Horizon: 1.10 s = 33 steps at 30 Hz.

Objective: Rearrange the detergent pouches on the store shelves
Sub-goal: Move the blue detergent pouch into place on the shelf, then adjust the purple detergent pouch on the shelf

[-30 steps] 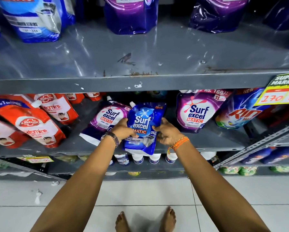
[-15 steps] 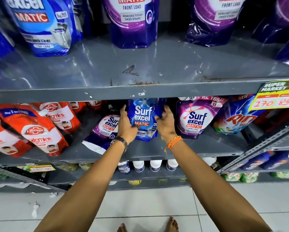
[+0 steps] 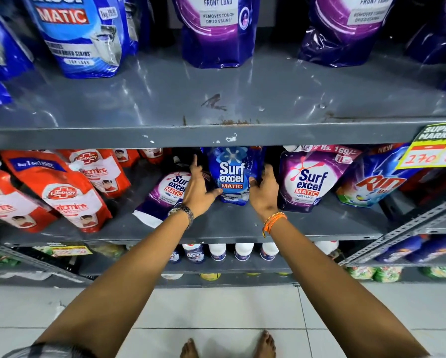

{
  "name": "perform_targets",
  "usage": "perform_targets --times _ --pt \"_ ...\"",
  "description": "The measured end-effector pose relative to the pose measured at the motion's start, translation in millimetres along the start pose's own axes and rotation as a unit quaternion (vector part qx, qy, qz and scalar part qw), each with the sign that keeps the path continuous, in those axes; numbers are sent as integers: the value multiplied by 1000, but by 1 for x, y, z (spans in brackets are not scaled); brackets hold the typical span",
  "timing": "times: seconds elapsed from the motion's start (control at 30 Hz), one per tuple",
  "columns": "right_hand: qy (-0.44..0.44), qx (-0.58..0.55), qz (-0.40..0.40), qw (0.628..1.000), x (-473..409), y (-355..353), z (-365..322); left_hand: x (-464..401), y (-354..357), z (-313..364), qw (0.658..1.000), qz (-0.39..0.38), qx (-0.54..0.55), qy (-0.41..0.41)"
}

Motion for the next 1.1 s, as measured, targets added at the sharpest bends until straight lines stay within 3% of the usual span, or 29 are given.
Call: perform_targets --times 0.13,0.27,0.4,0.57,0.73,0.9,1.1 --pt "57 -71 19 996 31 0 4 -20 -54 -27 991 57 -124 -12" --pt "133 -123 62 981 79 16 1 -36 -94 -63 973 15 -201 -114" --pt "236 -105 -26 966 98 61 5 -43 -105 -97 970 -15 -162 -178" --pt "393 -111 -103 907 87 124 6 -74 -94 -162 969 -31 -88 -230" --pt "398 -68 -78 912 84 142 -3 -63 -98 -175 949 -68 2 -307" --pt "418 -67 -173 889 95 138 -13 -52 -99 -210 947 -41 47 -315" --pt "328 -76 -135 932 109 125 -29 5 -134 -155 929 3 182 -322"
Point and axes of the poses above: each hand's wrist, its own x-axis away from the middle knuckle, its own y-axis out of the palm, z = x × y, the point moved 3 cm from there along -x, towards the middle knuckle, and after that the axes turned 14 degrees about z, right-handed, at the moved point
